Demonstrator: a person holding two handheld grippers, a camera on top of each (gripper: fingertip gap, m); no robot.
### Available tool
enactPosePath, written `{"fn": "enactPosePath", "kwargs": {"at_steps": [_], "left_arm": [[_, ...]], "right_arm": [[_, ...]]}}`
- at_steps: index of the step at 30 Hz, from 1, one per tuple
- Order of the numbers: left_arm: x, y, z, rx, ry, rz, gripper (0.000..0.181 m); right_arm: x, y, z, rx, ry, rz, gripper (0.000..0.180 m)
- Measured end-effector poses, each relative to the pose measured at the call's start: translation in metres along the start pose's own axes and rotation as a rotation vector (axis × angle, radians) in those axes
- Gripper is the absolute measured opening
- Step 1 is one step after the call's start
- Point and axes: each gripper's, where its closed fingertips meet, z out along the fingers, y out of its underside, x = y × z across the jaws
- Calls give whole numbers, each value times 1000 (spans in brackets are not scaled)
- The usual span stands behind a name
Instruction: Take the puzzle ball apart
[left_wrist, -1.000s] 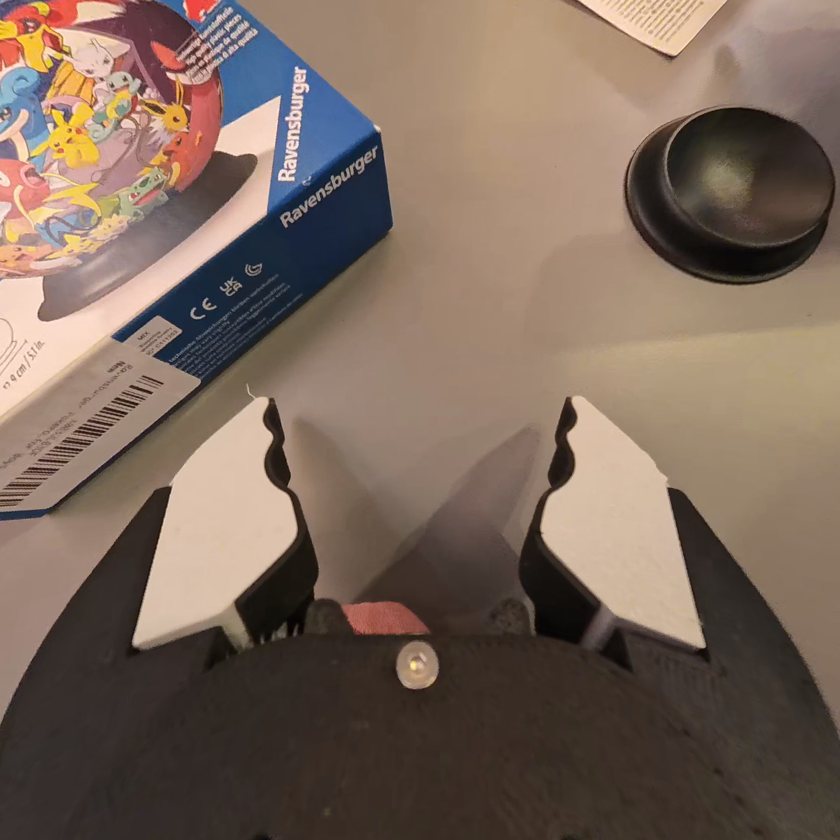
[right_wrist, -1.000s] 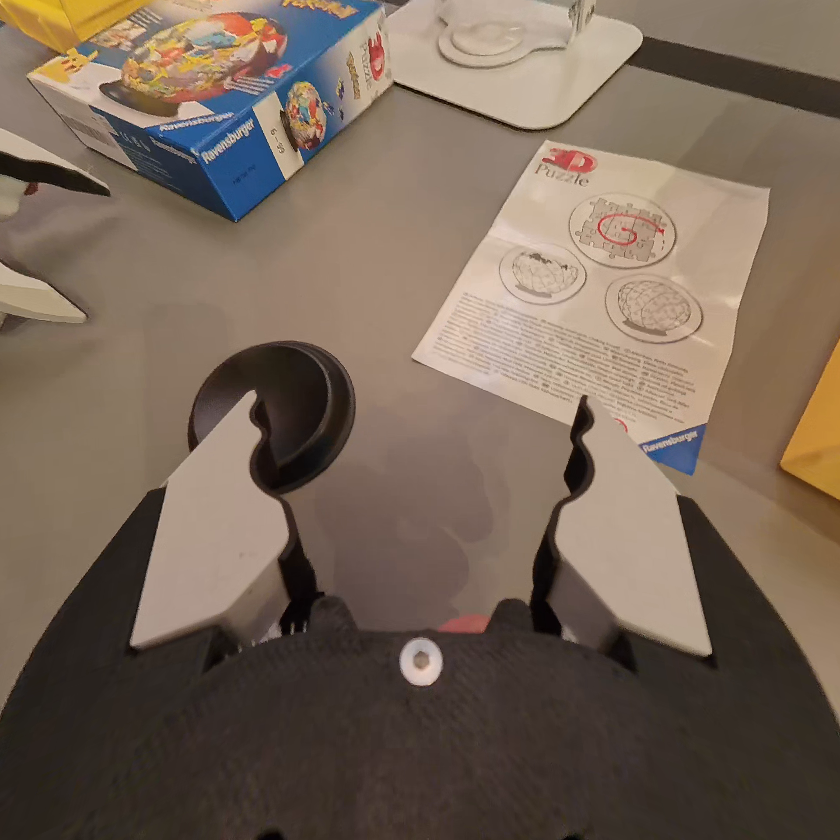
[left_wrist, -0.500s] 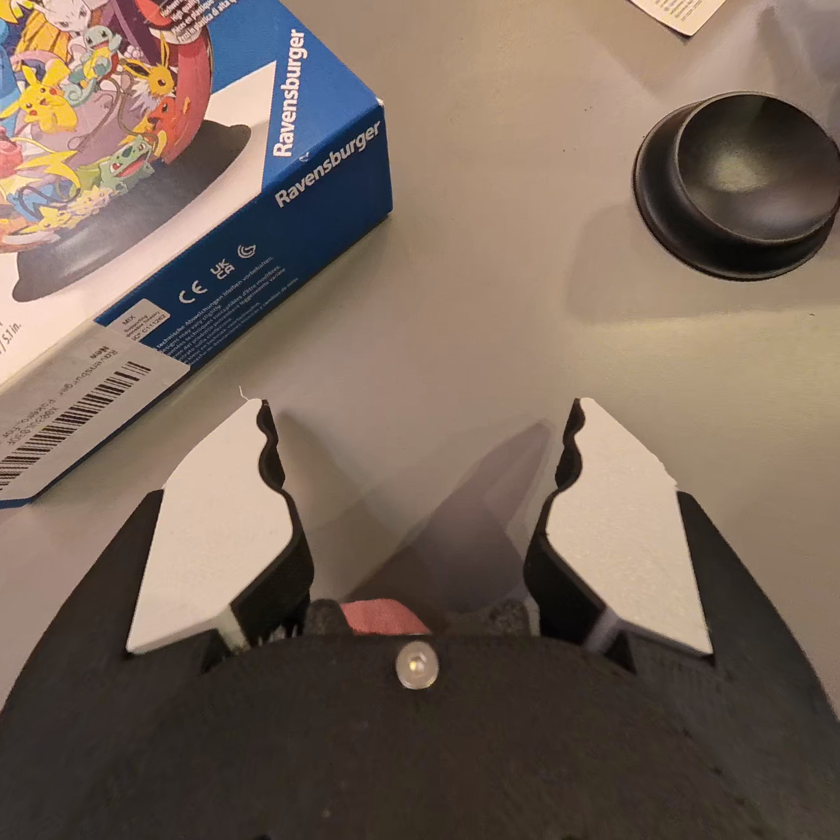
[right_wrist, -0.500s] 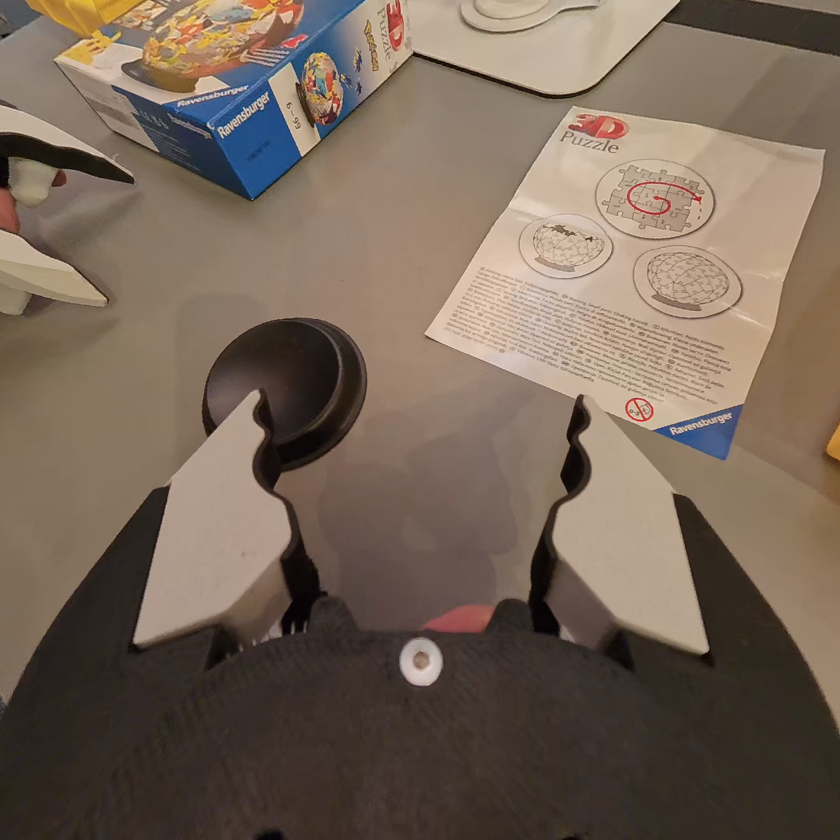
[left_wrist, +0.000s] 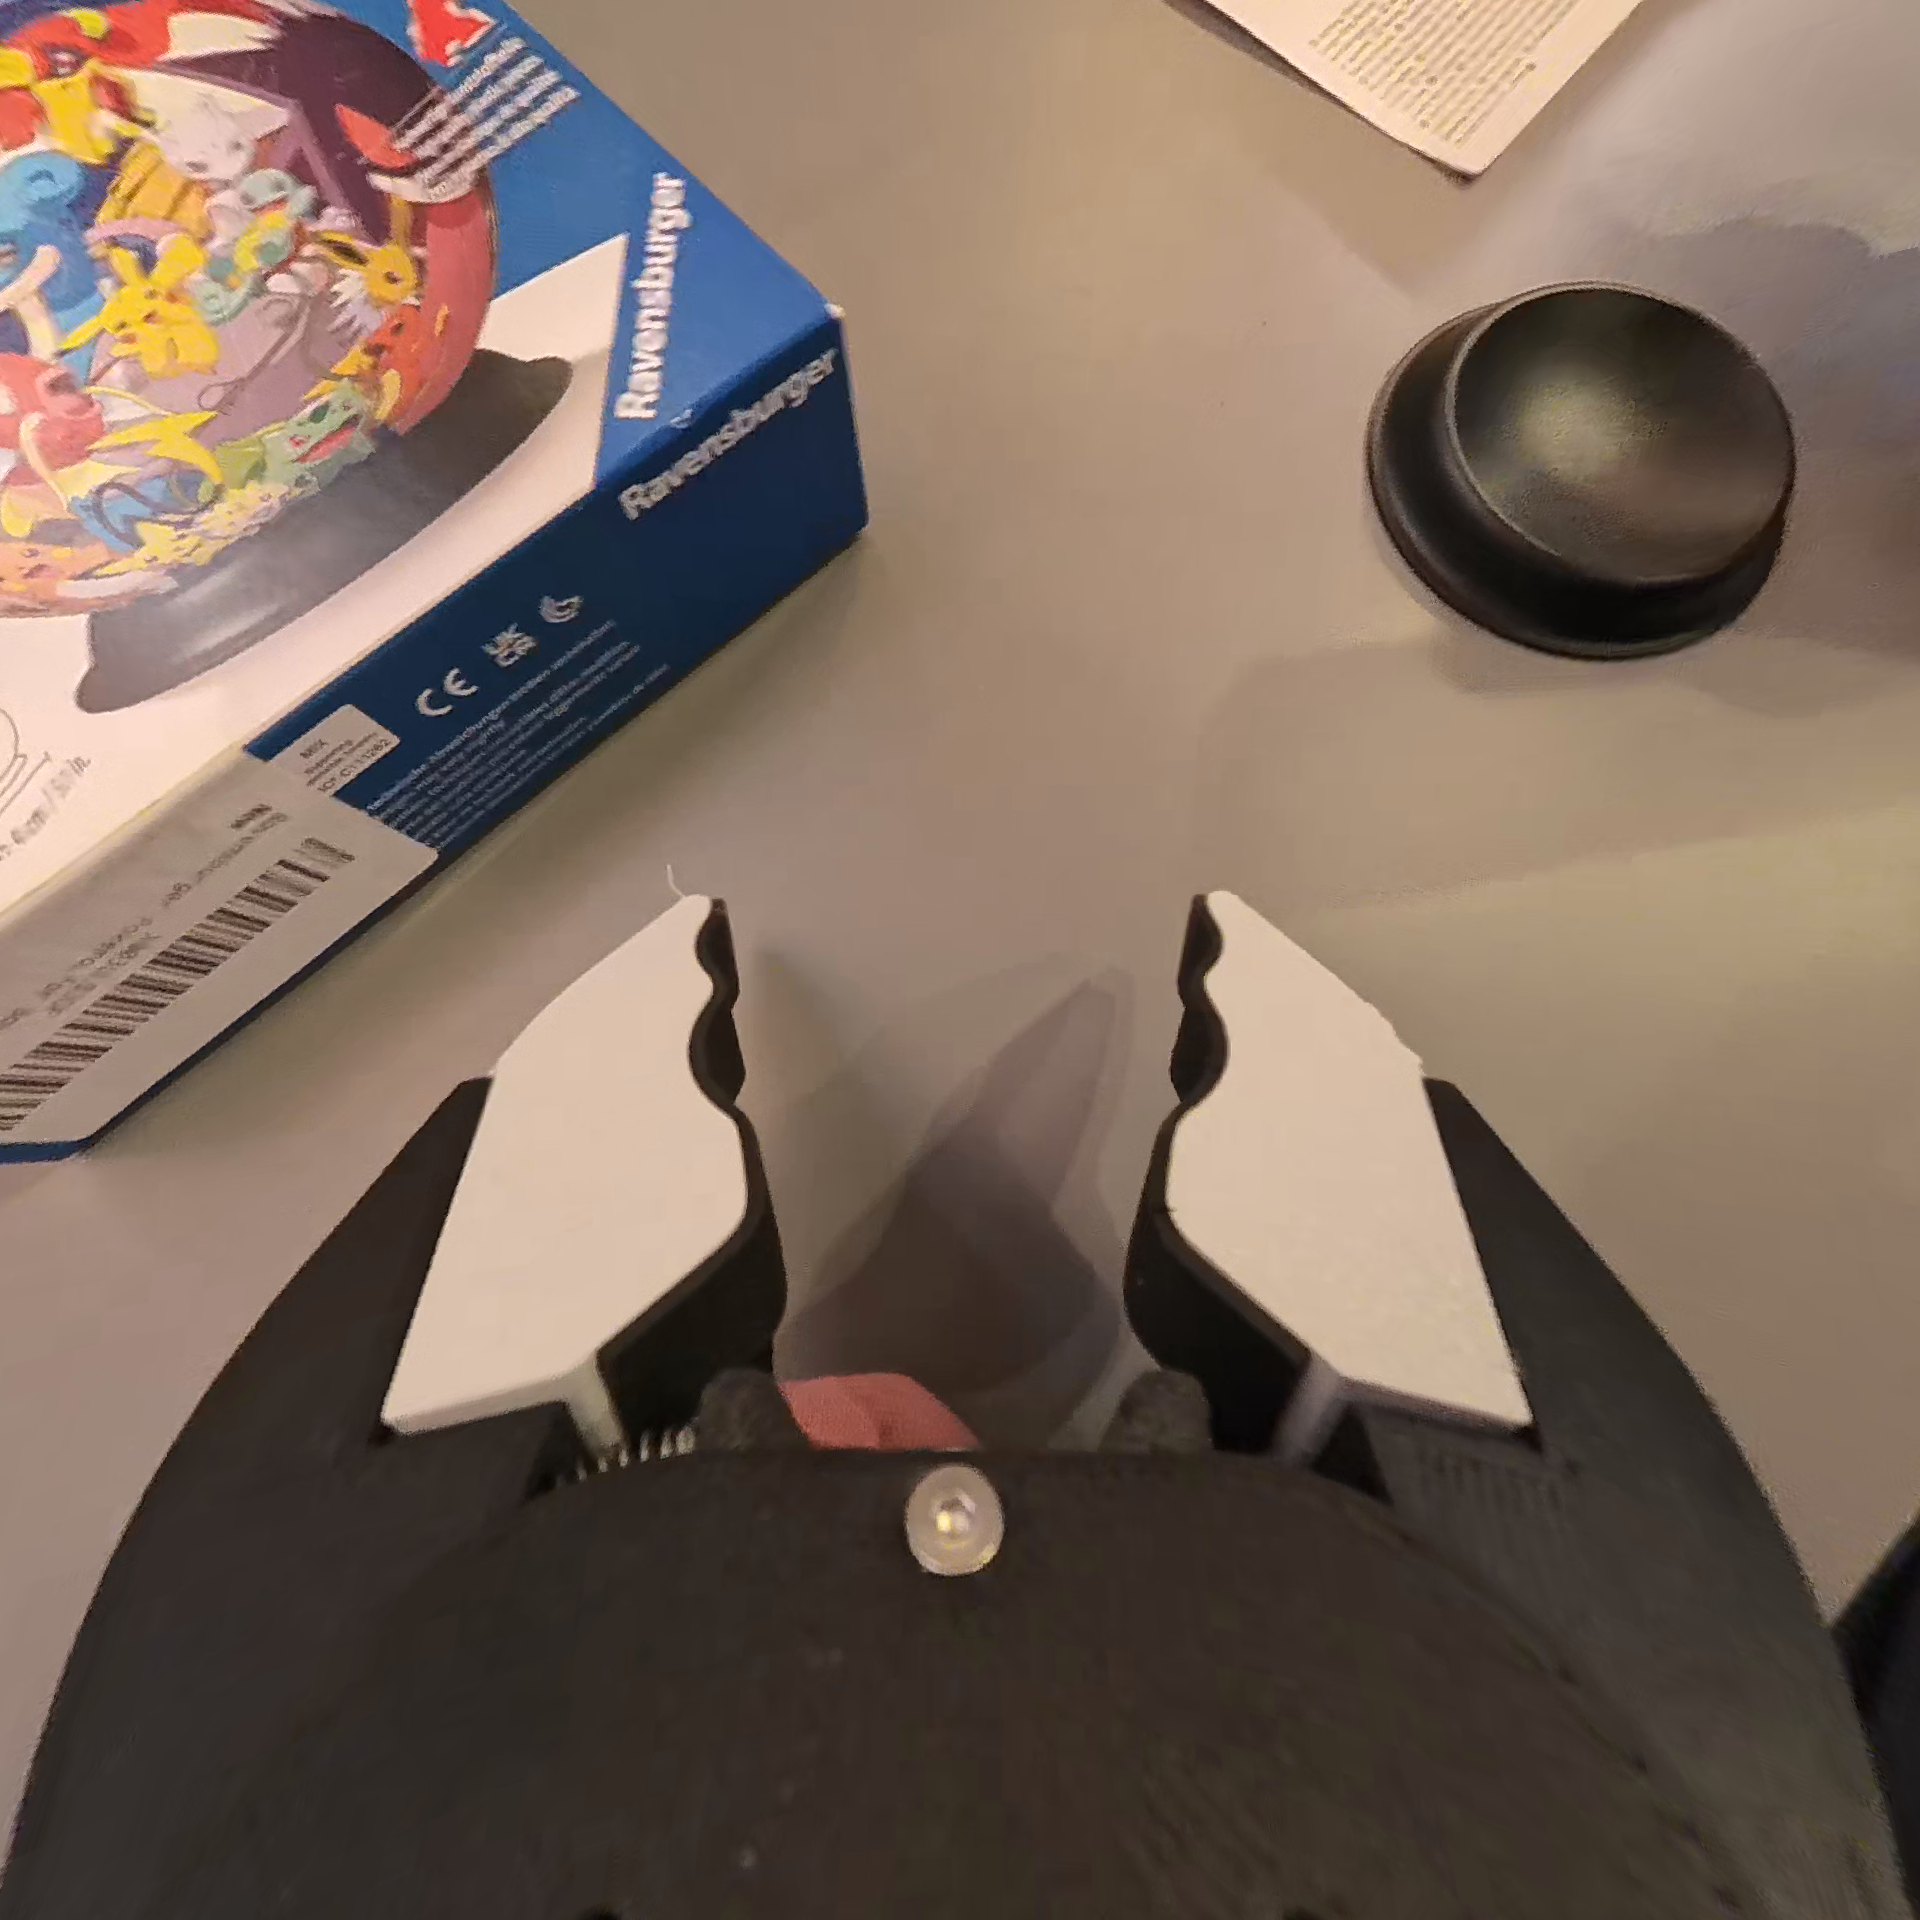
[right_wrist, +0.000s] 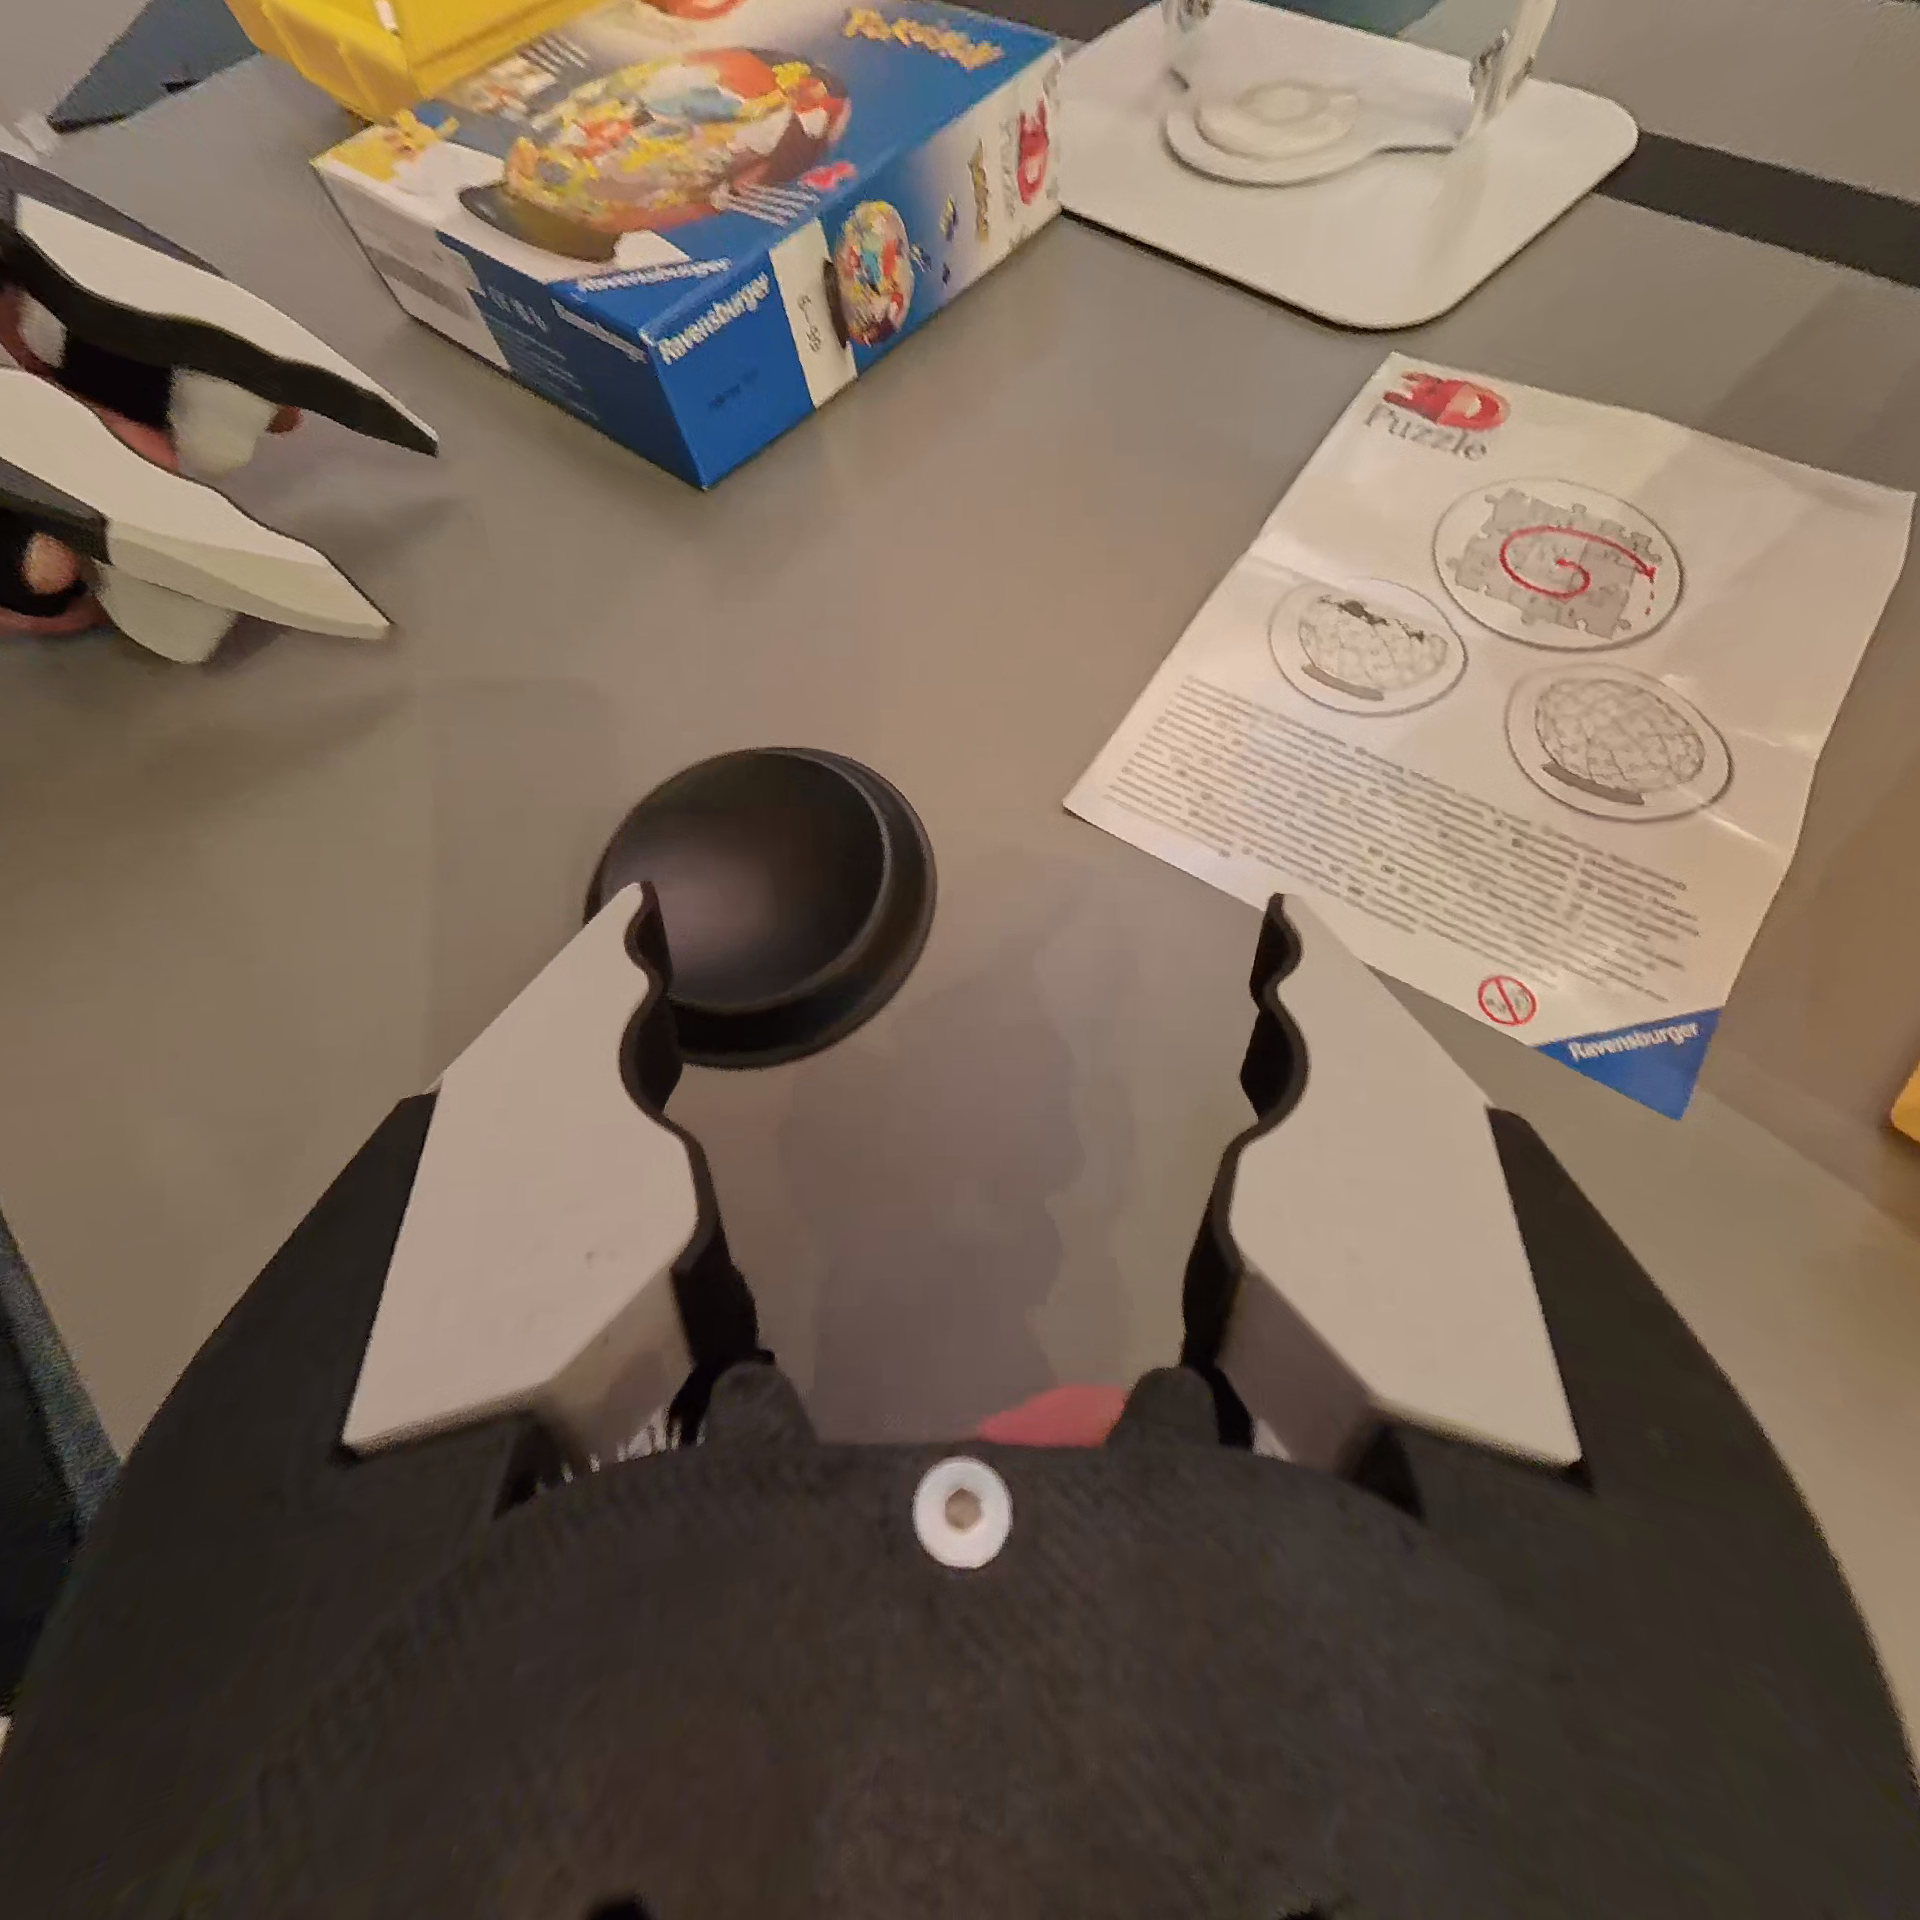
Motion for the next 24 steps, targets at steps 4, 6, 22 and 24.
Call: {"fn": "enactPosePath", "kwargs": {"at_steps": [4,6,22,24], "left_arm": [[9,-2,2,-14,1,37,111],[11,-4,2,-9,3,37,112],[20,-3,0,-27,35,69,116],[21,-5,-2,-17,39,81,107]], "right_arm": [[-20,-19,1,15,-19,-61,107],[-32,-27,3,16,-36,-88,106],[-60,-40,9,21,-104,-122,109],[-60,-35,9,16,-112,-139,122]]}}
